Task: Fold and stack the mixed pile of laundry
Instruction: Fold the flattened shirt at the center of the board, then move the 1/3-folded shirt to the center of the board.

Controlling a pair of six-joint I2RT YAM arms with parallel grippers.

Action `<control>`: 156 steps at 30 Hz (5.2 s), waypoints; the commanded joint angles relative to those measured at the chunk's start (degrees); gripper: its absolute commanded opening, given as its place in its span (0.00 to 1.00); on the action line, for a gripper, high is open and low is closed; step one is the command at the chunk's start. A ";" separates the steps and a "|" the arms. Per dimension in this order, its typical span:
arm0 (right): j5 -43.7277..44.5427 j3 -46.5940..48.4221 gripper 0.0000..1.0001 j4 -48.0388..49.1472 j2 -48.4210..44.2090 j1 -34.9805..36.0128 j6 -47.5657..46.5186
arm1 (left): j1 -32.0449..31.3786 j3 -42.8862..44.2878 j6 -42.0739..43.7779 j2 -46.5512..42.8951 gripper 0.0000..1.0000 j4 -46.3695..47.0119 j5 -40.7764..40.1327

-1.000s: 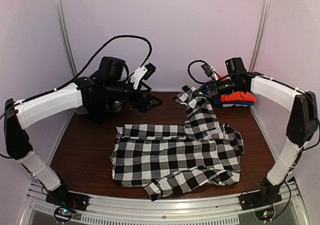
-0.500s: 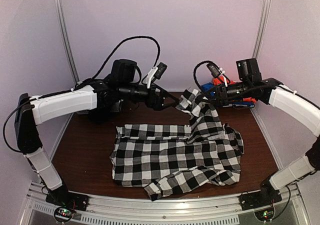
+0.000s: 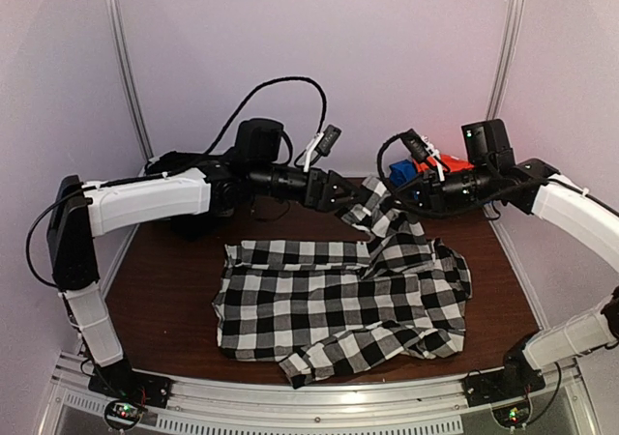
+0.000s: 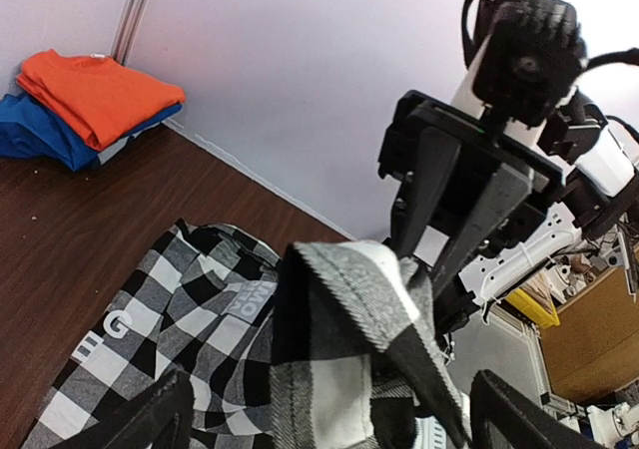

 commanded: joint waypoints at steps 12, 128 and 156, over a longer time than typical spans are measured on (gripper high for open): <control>4.38 -2.18 0.18 -0.43 -4.63 1.38 -1.67 | -3.40 4.88 1.48 1.99 0.01 3.75 11.88; 21.50 3.15 0.63 -11.87 28.20 -16.49 13.61 | 18.68 -14.34 10.15 -5.89 0.26 -32.59 -27.86; 27.35 31.15 0.52 -13.47 58.43 -18.48 13.83 | 25.33 8.26 13.16 25.47 0.22 -40.04 -30.04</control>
